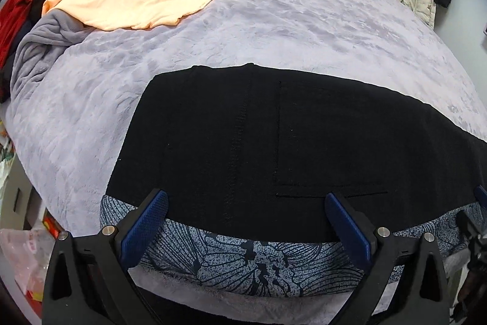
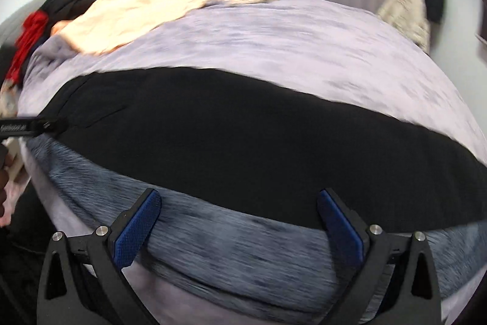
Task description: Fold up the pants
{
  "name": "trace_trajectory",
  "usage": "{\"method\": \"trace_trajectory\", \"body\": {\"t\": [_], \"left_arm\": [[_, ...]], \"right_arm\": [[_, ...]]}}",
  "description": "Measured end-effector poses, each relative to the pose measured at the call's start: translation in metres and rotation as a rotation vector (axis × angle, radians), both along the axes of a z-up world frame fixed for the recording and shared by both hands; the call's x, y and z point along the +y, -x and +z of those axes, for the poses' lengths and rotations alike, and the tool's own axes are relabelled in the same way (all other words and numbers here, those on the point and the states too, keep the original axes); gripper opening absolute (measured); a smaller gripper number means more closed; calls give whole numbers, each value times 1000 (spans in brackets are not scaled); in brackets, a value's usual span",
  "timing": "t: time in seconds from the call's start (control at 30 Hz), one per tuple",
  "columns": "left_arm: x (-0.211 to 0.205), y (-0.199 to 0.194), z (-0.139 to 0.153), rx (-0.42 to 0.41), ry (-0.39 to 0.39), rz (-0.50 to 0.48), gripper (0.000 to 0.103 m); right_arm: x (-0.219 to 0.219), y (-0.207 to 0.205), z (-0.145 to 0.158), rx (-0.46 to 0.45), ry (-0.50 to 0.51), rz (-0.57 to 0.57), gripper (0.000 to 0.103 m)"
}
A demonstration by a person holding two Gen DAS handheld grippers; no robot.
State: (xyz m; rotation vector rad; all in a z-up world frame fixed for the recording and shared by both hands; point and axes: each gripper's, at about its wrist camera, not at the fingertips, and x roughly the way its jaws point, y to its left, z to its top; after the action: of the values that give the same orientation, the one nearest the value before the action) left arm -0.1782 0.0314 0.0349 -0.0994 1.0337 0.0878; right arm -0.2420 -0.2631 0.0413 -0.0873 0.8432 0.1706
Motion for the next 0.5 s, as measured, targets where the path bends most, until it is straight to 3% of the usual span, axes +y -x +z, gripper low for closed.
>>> {"method": "trace_trajectory", "body": {"t": [0.13,0.23,0.37,0.5], "left_arm": [[-4,-2,0,10,-23,23,103],[-14,-6,2,21,-16,18,103],[-48,-14,9,16,-8,-60,103],[-105,-27,10,40,-8,-212,103]], "right_arm": [[-73,14,6,-24,-17,-185,102],[-116,26,14,-58,-68,-247,102],[-159,42,21,-105,-26,-411,102],[-216,52,16,-112,-33,-564,102]]}}
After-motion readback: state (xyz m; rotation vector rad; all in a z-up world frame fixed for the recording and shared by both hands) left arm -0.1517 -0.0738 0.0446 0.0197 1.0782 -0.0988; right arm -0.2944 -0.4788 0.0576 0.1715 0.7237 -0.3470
